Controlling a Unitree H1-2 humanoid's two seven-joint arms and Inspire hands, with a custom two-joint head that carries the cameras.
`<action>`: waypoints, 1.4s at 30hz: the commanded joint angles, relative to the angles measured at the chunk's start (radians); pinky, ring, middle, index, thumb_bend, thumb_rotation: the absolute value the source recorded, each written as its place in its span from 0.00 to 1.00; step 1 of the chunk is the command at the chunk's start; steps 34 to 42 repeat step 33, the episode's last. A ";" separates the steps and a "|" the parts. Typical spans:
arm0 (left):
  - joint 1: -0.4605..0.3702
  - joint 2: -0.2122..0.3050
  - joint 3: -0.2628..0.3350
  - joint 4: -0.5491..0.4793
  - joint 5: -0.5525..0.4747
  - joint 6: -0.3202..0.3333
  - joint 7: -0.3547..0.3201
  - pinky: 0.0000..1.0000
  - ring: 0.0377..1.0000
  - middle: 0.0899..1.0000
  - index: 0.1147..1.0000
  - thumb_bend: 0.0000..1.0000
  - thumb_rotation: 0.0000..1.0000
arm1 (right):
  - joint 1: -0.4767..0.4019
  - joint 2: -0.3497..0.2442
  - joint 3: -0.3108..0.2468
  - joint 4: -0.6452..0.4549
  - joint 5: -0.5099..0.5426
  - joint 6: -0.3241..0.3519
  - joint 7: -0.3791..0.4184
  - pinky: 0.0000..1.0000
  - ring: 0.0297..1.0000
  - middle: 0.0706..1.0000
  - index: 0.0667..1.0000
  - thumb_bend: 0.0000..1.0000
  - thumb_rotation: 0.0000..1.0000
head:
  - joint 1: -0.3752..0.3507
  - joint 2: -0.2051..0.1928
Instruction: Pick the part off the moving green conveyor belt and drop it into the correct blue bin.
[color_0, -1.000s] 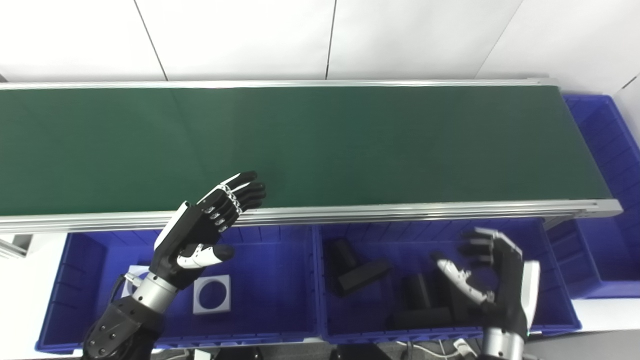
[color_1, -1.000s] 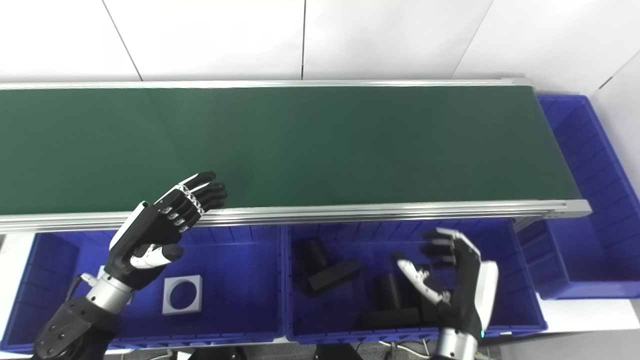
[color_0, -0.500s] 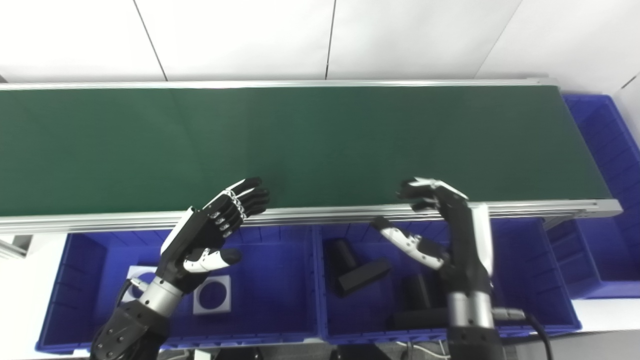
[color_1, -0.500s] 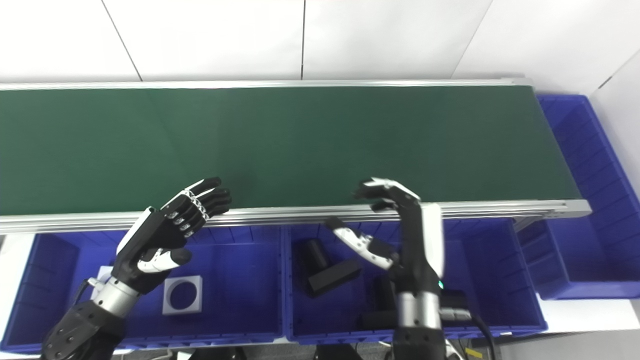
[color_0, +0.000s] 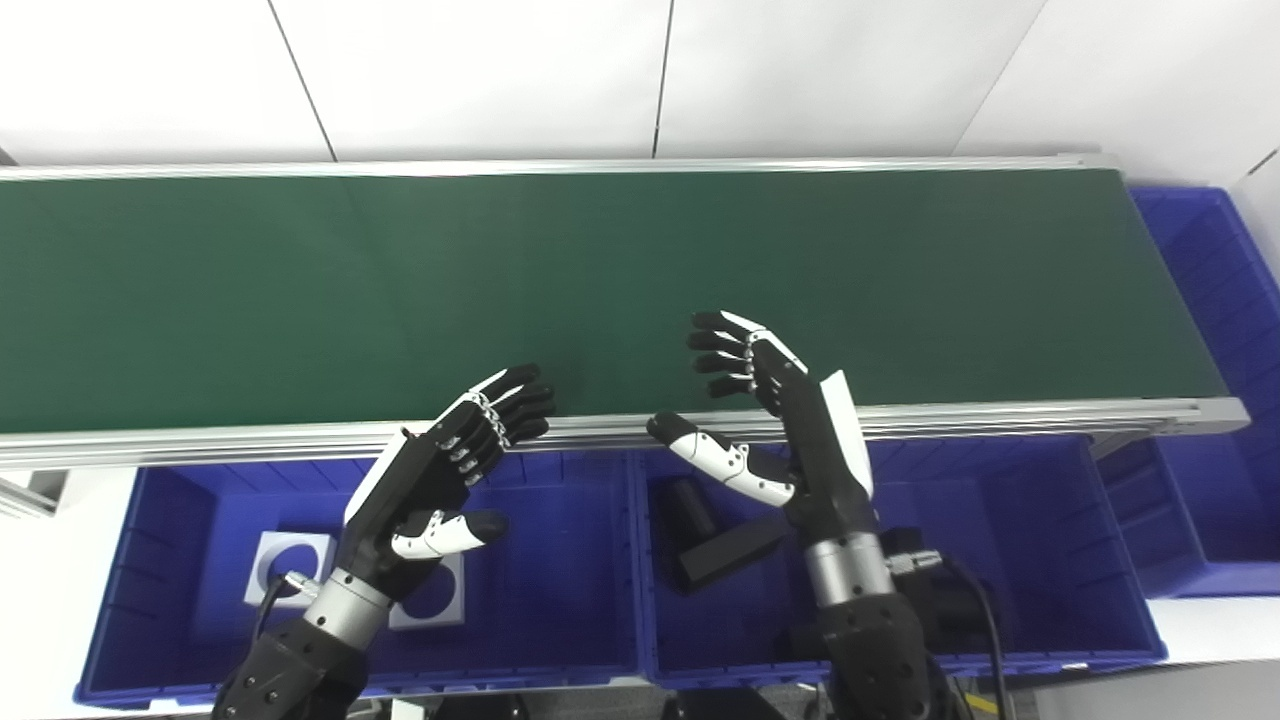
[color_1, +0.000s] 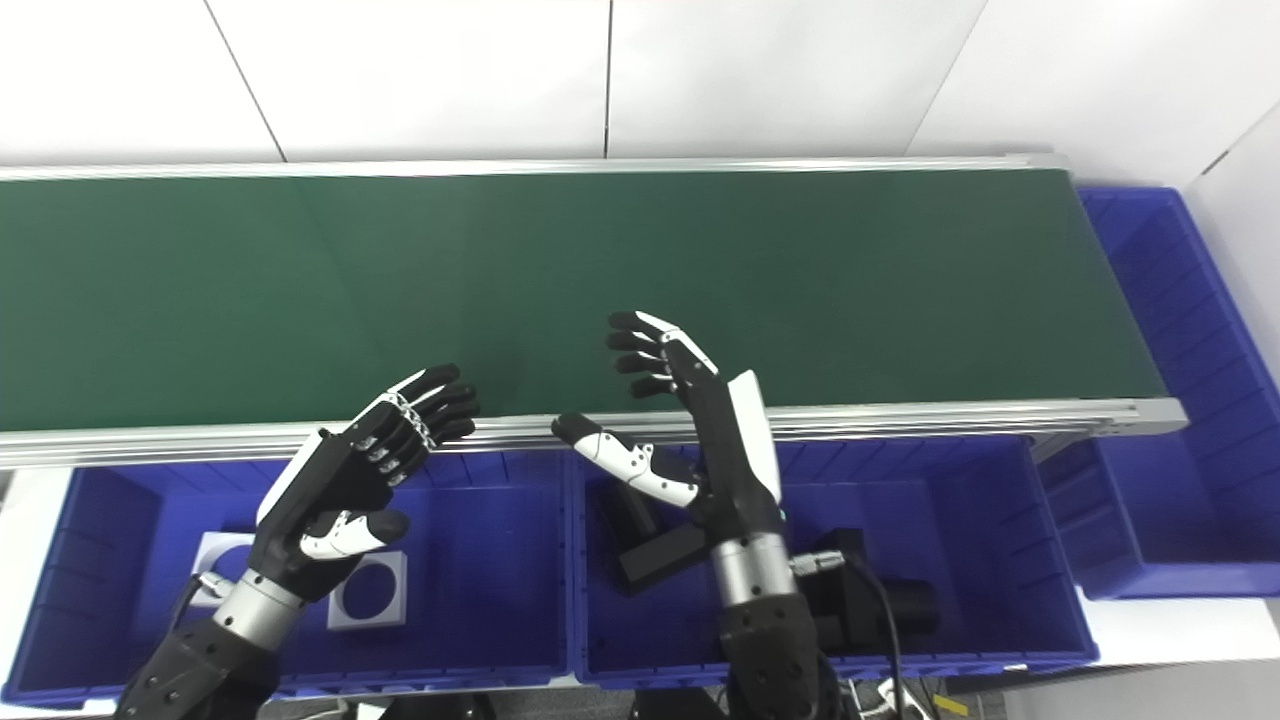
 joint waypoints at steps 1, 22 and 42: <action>0.001 -0.003 -0.001 -0.018 0.006 -0.034 0.007 0.86 0.88 0.87 0.88 0.94 0.48 | 0.002 0.001 0.006 0.012 0.051 -0.037 0.013 0.67 0.75 0.78 0.83 0.66 0.52 | 0.010 -0.005; 0.000 -0.047 -0.014 0.012 0.079 -0.042 0.071 0.83 0.87 0.87 0.89 0.96 0.49 | 0.033 -0.134 0.000 0.092 0.187 -0.155 0.052 0.73 0.83 0.86 0.92 0.60 0.66 | 0.095 -0.043; -0.004 -0.051 -0.018 0.019 0.089 -0.041 0.079 0.85 0.87 0.87 0.90 0.94 0.50 | 0.054 -0.134 -0.012 0.087 0.201 -0.203 0.048 0.72 0.81 0.84 0.89 0.61 0.66 | 0.106 -0.048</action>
